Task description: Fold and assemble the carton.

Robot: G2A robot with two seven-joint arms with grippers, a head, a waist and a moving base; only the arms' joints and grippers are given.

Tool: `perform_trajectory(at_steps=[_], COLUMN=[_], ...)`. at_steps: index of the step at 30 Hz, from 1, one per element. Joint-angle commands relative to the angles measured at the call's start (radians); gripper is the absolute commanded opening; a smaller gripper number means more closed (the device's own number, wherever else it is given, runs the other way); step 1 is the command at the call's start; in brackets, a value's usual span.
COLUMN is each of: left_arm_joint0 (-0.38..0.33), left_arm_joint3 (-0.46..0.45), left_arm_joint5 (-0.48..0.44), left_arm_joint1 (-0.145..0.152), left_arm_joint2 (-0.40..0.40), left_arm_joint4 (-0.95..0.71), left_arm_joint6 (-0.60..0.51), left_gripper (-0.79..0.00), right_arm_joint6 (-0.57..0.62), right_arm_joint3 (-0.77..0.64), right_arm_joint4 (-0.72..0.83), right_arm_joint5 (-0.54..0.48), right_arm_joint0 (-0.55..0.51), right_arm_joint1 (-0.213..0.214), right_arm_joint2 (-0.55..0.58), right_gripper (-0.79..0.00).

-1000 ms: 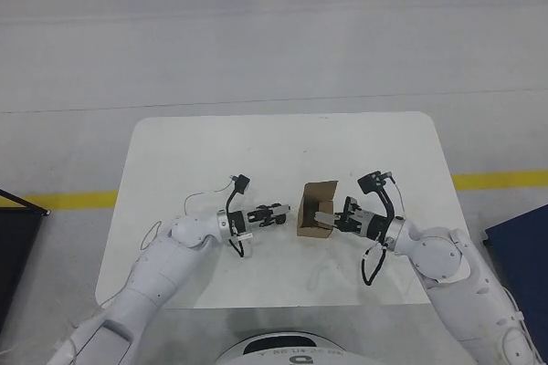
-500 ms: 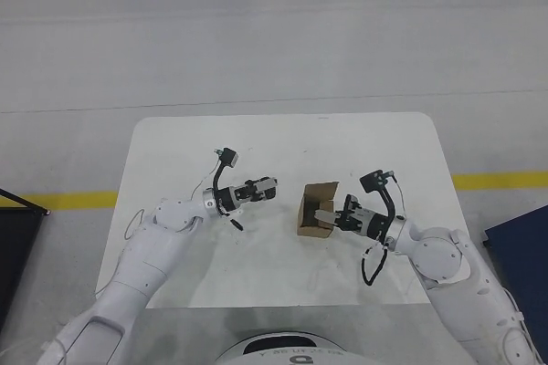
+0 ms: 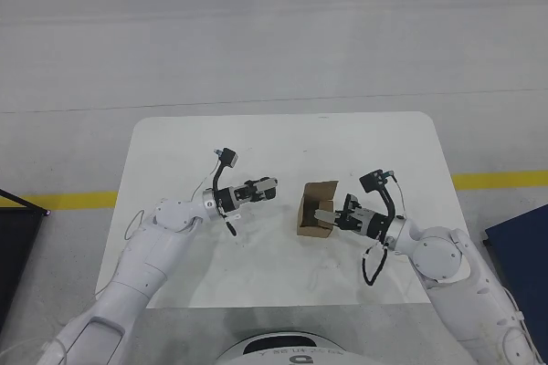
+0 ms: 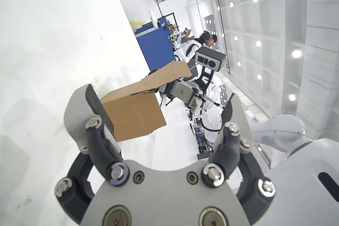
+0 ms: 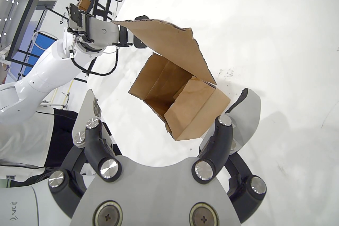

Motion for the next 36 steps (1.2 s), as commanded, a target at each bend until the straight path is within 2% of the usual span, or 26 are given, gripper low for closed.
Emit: perform_trajectory(at_steps=[1, 5, 7, 10, 13, 14, 22, 25, 26, 27, 28, 29, 31, 36], left_arm_joint0=[0.002, 0.016, 0.034, 0.076, 0.101, 0.109, 0.118, 0.134, 0.136, 0.135, 0.130, 0.128, 0.120, 0.075], left_arm_joint3=[-0.005, -0.117, -0.202, -0.359, -0.475, -0.495, -0.487, -0.517, -0.526, -0.534, -0.545, -0.554, -0.560, -0.541], left_arm_joint5=[-0.002, -0.134, -0.141, -0.086, 0.028, 0.059, 0.070, 0.070, 0.077, 0.096, 0.124, 0.160, 0.225, 0.347], left_arm_joint1=[0.000, 0.019, 0.034, 0.053, 0.062, 0.063, 0.065, 0.070, 0.071, 0.073, 0.075, 0.075, 0.074, 0.061], left_arm_joint2=[0.002, -0.044, -0.080, -0.114, -0.124, -0.120, -0.118, -0.107, -0.105, -0.101, -0.097, -0.092, -0.068, 0.004], left_arm_joint4=[0.008, 0.180, 0.290, 0.449, 0.637, 0.685, 0.713, 0.748, 0.753, 0.769, 0.800, 0.828, 0.872, 0.938], left_arm_joint6=[0.002, 0.032, 0.037, 0.014, 0.019, 0.041, 0.035, 0.018, 0.008, -0.015, -0.036, -0.045, -0.073, -0.073], left_gripper=[0.000, 0.000, 0.000, 0.000, 0.000, 0.000, 0.000, 0.000, -0.018, -0.139, -0.203, -0.231, -0.394, -0.477], right_arm_joint6=[-0.008, -0.033, -0.021, -0.017, -0.019, -0.017, -0.016, -0.016, -0.007, 0.011, 0.034, 0.049, 0.066, 0.062], right_arm_joint3=[-0.006, -0.012, -0.002, 0.006, 0.006, 0.006, 0.002, -0.001, -0.001, 0.003, 0.008, 0.014, 0.026, 0.046], right_arm_joint4=[0.007, 0.105, 0.139, 0.172, 0.174, 0.165, 0.144, 0.146, 0.146, 0.144, 0.139, 0.134, 0.139, 0.130], right_arm_joint5=[-0.003, -0.101, -0.151, -0.215, -0.276, -0.292, -0.301, -0.303, -0.317, -0.337, -0.353, -0.366, -0.383, -0.405], right_arm_joint0=[0.001, -0.037, -0.065, -0.106, -0.140, -0.147, -0.156, -0.157, -0.157, -0.158, -0.156, -0.152, -0.144, -0.125], right_arm_joint1=[0.000, 0.007, 0.013, 0.020, 0.026, 0.027, 0.029, 0.029, 0.030, 0.031, 0.033, 0.035, 0.037, 0.037], right_arm_joint2=[0.002, 0.074, 0.122, 0.182, 0.222, 0.231, 0.244, 0.236, 0.230, 0.224, 0.219, 0.216, 0.203, 0.167], right_gripper=[0.000, 0.000, 0.000, 0.000, 0.000, 0.000, 0.000, 0.000, 0.000, 0.000, 0.000, 0.000, 0.000, 0.000])
